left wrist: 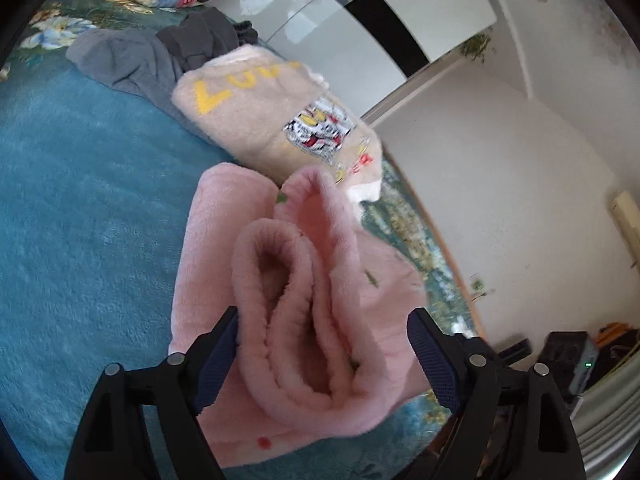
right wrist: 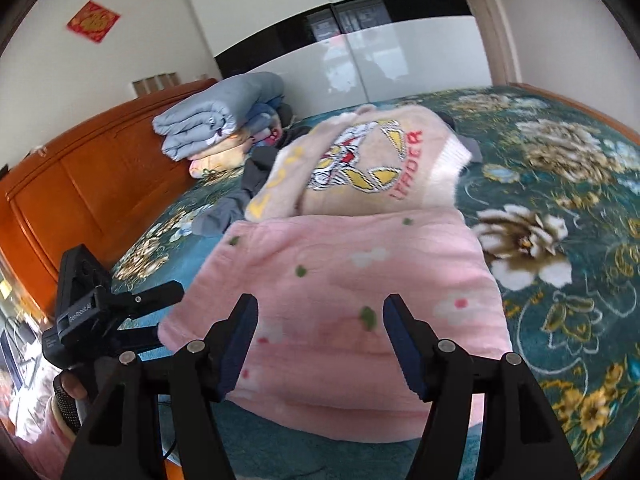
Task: Fold clothes
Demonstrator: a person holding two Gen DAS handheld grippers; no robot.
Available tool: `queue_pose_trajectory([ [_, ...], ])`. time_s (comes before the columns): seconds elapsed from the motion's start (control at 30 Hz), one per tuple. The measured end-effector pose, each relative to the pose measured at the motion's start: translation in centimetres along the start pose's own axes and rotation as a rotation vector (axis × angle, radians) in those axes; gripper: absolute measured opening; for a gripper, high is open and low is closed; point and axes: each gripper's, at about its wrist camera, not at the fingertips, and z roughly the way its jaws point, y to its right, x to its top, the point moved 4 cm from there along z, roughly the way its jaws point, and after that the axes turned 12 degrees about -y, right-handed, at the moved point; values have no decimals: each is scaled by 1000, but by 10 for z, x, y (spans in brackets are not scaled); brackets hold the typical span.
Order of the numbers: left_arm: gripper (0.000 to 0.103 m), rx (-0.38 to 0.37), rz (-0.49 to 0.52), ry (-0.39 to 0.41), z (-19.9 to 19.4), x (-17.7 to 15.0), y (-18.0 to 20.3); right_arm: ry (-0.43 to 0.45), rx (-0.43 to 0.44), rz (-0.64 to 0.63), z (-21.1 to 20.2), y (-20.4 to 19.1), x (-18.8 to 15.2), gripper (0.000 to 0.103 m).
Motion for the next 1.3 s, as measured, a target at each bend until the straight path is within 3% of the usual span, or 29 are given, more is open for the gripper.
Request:
queue_pose_trajectory([
  [0.17, 84, -8, -59, -50, 25, 11, -1, 7, 14, 35, 1, 8, -3, 66],
  [0.2, 78, 12, -52, -50, 27, 13, 1, 10, 11, 39, 0, 11, -4, 66],
  [0.3, 30, 61, -48, -63, 32, 19, 3, 23, 2, 64, -5, 21, -6, 66],
  [0.37, 27, 9, -37, -67, 25, 24, 7, 34, -1, 80, -9, 28, -6, 66],
  [0.47, 27, -146, 9, -9, -9, 32, 24, 49, 2, 76, -14, 31, -4, 66],
  [0.53, 28, -153, 44, 28, -31, 36, 27, 61, 10, 61, -19, 29, 1, 66],
  [0.67, 34, -42, -32, -25, -18, 26, -16, 73, 32, 15, -18, 20, 10, 66],
  [0.8, 35, -38, -181, -96, 16, 8, -65, -60, 11, 43, 23, 30, -2, 67],
  [0.87, 38, -68, -184, -81, 11, 8, -64, -150, -28, 64, 48, 41, -15, 67],
  [0.97, 58, -40, -116, -54, -6, 10, -50, -134, -17, 46, 43, 40, -13, 67],
  [1.0, 72, -31, -92, -43, -12, 11, -46, -110, 4, 37, 35, 37, -9, 67],
  [1.03, 78, -25, -72, -31, -17, 11, -42, -83, 23, 29, 26, 36, -4, 67],
  [1.13, 87, 3, -85, -34, -19, 3, -48, -15, 41, 42, 4, 48, 3, 67],
  [1.23, 87, 23, -148, -98, -11, -13, -60, -49, 61, 179, 8, 83, -2, 70],
  [1.3, 87, 14, -188, -185, -12, -28, -61, -93, 125, 294, 17, 106, -9, 70],
])
